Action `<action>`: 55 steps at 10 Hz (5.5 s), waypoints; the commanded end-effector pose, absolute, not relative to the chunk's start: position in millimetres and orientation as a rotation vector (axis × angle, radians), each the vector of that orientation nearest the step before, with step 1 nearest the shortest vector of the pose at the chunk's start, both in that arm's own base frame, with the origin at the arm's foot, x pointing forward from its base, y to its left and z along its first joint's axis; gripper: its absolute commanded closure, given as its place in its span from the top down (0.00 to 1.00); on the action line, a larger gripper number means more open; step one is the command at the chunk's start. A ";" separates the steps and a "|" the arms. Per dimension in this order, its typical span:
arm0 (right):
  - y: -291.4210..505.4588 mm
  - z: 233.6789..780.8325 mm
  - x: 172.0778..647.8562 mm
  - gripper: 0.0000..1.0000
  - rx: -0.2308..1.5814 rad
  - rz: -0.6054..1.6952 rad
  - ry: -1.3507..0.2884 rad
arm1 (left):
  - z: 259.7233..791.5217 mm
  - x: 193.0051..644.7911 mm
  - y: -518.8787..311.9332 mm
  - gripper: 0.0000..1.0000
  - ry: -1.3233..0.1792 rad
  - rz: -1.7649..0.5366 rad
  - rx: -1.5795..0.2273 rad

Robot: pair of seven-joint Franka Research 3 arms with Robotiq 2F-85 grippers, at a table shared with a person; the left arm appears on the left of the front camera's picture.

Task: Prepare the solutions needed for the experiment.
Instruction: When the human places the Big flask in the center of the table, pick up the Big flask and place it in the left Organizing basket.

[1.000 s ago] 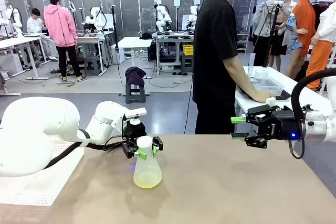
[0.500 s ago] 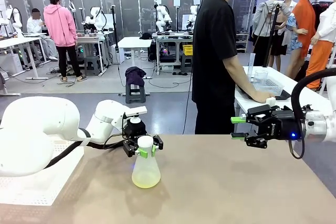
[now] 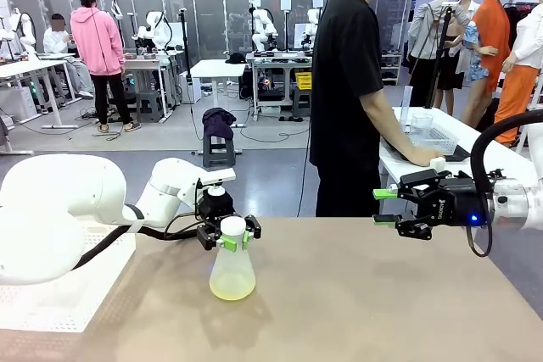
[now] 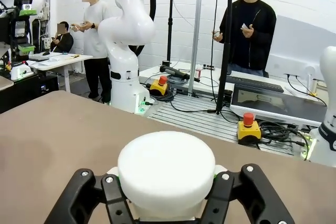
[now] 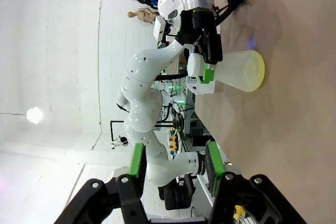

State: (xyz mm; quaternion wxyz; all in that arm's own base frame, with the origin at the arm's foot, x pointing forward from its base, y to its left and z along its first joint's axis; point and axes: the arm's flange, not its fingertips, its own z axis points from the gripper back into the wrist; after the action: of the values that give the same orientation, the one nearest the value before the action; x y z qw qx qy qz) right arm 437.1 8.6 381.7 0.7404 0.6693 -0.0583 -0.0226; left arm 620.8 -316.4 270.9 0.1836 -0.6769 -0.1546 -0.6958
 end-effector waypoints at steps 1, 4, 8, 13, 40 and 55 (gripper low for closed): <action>8.4 382.6 437.1 0.58 1.472 -0.046 -0.128 | 287.9 633.2 -314.1 0.00 -0.420 -1.939 -1.960; 8.4 382.6 437.1 0.58 1.472 -0.046 -0.128 | 328.4 632.0 -301.7 0.00 -0.461 -2.006 -1.892; 8.4 382.6 437.1 0.58 1.472 -0.046 -0.128 | 407.1 615.1 -278.2 0.00 -0.454 -2.050 -1.759; 8.4 382.6 437.1 0.58 1.472 -0.046 -0.128 | 451.9 601.1 -183.9 0.00 -0.673 -1.973 -1.532; 8.4 382.6 437.1 0.58 1.472 -0.046 -0.128 | 280.1 558.5 127.1 0.62 -1.158 -1.378 -1.320; 8.4 382.6 437.1 0.58 1.472 -0.046 -0.128 | 273.5 553.0 129.4 1.00 -1.108 -1.357 -1.321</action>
State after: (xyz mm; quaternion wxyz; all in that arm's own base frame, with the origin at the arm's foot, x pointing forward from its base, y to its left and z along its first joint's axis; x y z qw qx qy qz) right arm 436.9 8.4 381.5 0.7403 0.6694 -0.0581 -0.0228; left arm 552.9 130.8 271.1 0.4597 -0.5347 -0.4485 -0.5492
